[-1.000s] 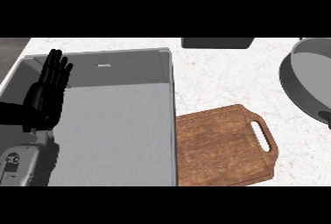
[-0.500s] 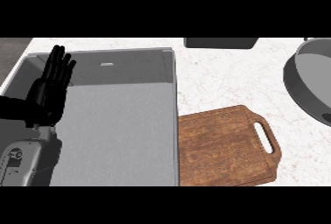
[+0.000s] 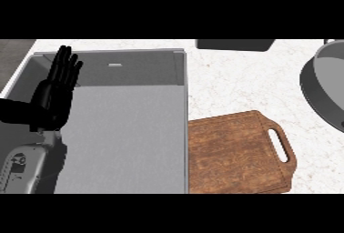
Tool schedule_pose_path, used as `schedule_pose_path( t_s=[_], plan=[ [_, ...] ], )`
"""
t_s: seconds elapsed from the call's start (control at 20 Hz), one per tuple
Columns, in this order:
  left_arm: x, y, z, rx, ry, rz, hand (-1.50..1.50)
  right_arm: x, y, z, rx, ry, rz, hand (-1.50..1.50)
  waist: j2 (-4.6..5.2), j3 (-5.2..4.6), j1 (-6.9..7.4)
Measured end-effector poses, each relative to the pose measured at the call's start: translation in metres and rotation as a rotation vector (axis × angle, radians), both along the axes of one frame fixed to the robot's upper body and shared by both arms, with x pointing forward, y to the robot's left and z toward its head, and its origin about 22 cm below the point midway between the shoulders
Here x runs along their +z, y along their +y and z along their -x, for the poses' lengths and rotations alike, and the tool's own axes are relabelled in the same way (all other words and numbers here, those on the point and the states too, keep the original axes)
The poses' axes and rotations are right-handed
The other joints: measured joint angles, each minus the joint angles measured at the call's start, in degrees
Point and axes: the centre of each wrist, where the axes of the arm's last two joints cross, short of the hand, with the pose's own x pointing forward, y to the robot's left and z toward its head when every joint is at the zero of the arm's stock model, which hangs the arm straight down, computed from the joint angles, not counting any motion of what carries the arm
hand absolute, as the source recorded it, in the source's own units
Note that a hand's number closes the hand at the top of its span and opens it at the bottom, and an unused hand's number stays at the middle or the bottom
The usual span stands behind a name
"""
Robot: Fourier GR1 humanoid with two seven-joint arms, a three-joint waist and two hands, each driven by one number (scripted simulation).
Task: Pick the sweet potato from the cutting board and place it in the pot
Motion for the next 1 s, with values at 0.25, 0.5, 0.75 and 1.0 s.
schedule_pose_path(
  t_s=[0.25, 0.5, 0.75, 1.0],
  plan=[
    [-0.003, -0.002, -0.002, 0.006, 0.004, 0.004, 0.0, -0.006, 0.0, 0.0, 0.11, 0.045, -0.07, -1.5, 0.03, 0.05, -0.18],
    [-0.001, 0.004, 0.001, 0.013, 0.0, 0.005, 0.0, -0.003, 0.001, -0.003, 0.182, -0.062, -0.179, -1.5, -0.1, 0.07, -0.31],
    [0.003, 0.005, -0.003, 0.016, -0.001, 0.002, 0.0, 0.009, -0.004, -0.005, 0.169, -0.138, -0.371, -1.5, -0.19, 0.01, -0.78],
    [0.0, 0.0, 0.0, 0.01, -0.005, 0.001, 0.0, 0.019, -0.018, 0.006, 0.112, -0.216, -0.547, -1.5, -0.04, 0.07, -0.66]
  ],
)
